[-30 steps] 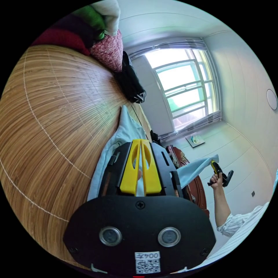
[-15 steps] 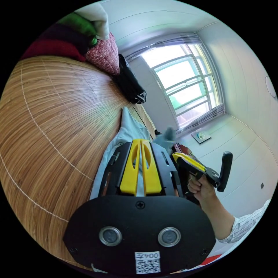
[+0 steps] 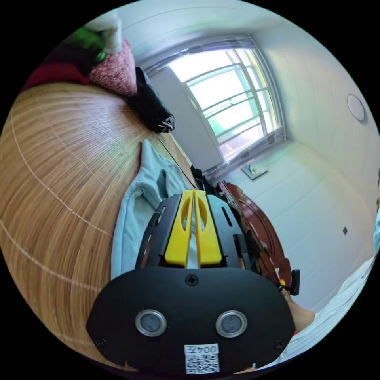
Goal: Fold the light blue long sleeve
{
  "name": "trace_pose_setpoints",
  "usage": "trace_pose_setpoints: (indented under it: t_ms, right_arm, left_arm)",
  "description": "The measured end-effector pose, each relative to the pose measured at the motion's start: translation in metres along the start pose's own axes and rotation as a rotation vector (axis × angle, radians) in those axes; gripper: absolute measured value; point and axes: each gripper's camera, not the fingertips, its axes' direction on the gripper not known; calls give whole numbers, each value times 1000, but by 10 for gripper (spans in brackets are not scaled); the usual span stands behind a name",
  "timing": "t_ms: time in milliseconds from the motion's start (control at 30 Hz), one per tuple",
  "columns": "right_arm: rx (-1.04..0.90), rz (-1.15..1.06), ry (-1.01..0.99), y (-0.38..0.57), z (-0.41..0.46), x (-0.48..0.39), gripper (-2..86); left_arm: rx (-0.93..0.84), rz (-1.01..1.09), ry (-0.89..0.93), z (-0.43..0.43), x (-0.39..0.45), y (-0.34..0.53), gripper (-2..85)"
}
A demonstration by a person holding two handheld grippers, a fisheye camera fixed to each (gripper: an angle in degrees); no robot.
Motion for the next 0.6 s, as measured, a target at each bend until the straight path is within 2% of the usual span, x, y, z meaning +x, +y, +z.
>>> trace_pose_setpoints:
  t_ms: [67, 200, 267, 367, 600]
  right_arm:
    - [-34, 122, -39, 45, -18, 52, 101]
    - [-118, 220, -193, 82, -9, 95, 122]
    - [-149, 239, -264, 89, 3, 108, 128]
    - [-184, 222, -284, 89, 16, 111, 130]
    - [-228, 167, -248, 91, 27, 111, 126]
  left_arm:
    - [-59, 56, -57, -27, 26, 9, 25]
    - [-152, 47, -85, -77, 53, 19, 80]
    - [-267, 69, -223, -108, 68, 30, 118]
    - [-355, 119, -398, -142, 80, 51, 137]
    - [-552, 86, -537, -132, 72, 91, 163]
